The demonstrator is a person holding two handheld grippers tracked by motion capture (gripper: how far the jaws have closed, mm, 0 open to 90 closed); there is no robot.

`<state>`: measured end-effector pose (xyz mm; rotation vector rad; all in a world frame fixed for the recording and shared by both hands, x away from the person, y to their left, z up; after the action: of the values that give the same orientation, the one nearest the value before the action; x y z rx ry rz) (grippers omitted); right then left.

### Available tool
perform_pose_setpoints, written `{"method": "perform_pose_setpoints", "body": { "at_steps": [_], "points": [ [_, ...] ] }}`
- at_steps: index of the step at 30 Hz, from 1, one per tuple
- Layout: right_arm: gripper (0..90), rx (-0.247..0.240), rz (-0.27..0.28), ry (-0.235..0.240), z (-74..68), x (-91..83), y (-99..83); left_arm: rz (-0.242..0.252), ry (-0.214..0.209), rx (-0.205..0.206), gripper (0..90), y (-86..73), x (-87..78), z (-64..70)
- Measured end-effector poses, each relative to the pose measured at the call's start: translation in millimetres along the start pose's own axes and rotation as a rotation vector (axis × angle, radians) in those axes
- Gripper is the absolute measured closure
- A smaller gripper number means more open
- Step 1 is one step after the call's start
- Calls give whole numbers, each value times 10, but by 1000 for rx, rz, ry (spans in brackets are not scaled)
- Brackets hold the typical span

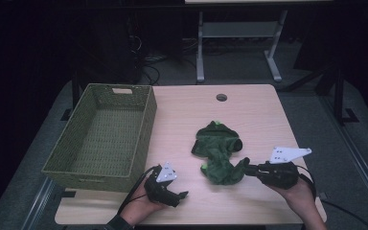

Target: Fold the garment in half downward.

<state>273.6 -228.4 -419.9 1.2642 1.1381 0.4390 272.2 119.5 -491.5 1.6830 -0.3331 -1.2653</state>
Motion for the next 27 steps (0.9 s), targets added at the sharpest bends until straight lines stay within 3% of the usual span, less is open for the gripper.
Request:
{"method": "perform_pose_setpoints", "body": {
  "at_steps": [8, 9, 17, 20, 22, 27],
  "points": [
    [837, -43, -18, 66, -41, 243, 151, -4, 0, 3, 124, 1, -2, -3],
    [837, -46, -30, 92, -57, 318, 172, -4, 0, 3, 124, 1, -2, -3],
    [797, -57, -62, 134, -83, 545, 213, -3, 1, 6, 124, 2, -2, -5],
    [757, -61, -46, 134, -97, 563, 273, -3, 0, 3, 125, 1, -1, -2],
    [777, -60, -28, 123, -93, 550, 323, -3, 1, 3, 125, 1, -1, -2],
    [862, -34, -37, 33, 27, 595, 344, -3, 0, 7, 124, 1, -1, -6]
  ]
}}
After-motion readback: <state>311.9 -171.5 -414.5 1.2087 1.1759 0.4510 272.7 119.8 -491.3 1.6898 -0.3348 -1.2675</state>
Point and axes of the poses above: each handheld gripper's, and its own axes: x roughly forward along the jaws, y roughly out of its top, z roughly to its right, the point moved 2 cm from there along x, roughly forward along the jaws, and after that the axes turned 8 degrees about z, right-handed, at the moved point
